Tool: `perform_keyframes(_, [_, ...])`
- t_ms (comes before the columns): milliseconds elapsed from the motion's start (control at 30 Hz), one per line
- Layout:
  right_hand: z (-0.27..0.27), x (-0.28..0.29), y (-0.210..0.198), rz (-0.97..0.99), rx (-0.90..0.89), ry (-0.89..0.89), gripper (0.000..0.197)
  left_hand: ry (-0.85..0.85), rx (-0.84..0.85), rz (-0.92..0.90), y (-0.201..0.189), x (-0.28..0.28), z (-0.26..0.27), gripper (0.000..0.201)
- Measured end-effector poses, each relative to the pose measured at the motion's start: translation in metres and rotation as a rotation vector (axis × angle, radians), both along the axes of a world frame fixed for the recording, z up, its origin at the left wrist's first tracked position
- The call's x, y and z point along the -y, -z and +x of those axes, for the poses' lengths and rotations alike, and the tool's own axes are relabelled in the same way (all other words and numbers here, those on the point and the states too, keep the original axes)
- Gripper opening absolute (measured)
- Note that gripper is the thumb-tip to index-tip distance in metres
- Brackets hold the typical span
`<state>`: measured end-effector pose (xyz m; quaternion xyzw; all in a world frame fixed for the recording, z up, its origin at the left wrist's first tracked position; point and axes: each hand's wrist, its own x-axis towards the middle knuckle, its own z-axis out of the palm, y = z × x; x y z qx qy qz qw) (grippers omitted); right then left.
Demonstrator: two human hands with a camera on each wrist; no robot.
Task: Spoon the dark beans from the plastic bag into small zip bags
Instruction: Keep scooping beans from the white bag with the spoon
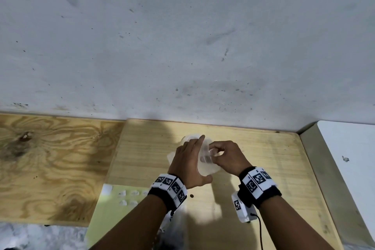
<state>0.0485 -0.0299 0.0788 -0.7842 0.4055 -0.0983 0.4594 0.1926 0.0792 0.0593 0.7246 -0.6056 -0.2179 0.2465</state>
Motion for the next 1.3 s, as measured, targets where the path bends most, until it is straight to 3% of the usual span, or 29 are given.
perform_keyframes(167, [0.0,0.0,0.013,-0.003,-0.002,0.051,0.05,-0.01,0.011,0.012,-0.003,0.0,0.005,0.086])
perform_keyframes(300, [-0.002,-0.003,0.028,0.02,-0.019,0.101,0.049,-0.031,-0.098,0.107,0.005,0.0,0.011,0.085])
perform_keyframes(433, [-0.001,-0.004,0.033,0.173,0.047,0.099,0.031,-0.088,-0.181,0.163,0.017,0.002,0.019,0.079])
perform_keyframes(567, [-0.009,0.009,0.045,0.144,0.121,0.38,0.011,-0.336,-0.346,0.237,0.026,0.009,0.038,0.072])
perform_keyframes(633, [-0.017,0.016,0.053,0.077,-0.005,0.473,0.008,-0.448,-0.446,0.285,0.028,0.013,0.048,0.08])
perform_keyframes(733, [-0.026,0.025,0.062,0.085,-0.271,0.389,0.033,-0.488,-0.509,0.345,0.031,0.021,0.061,0.089])
perform_keyframes(867, [-0.027,0.032,0.069,0.156,-0.53,0.187,0.065,-0.415,-0.555,0.485,0.036,0.034,0.066,0.102])
perform_keyframes(967, [-0.023,0.032,0.077,0.127,-0.66,0.071,0.062,-0.325,-0.517,0.566,0.048,0.042,0.066,0.09])
perform_keyframes(1067, [-0.021,0.033,0.076,0.091,-0.611,0.044,0.036,-0.332,-0.514,0.544,0.042,0.047,0.064,0.079])
perform_keyframes(1167, [-0.019,0.034,0.072,0.091,-0.447,0.171,0.02,-0.394,-0.563,0.54,0.038,0.047,0.063,0.072])
perform_keyframes(1300, [-0.014,0.029,0.07,0.037,-0.059,0.366,0.026,-0.49,-0.654,0.518,0.041,0.043,0.063,0.073])
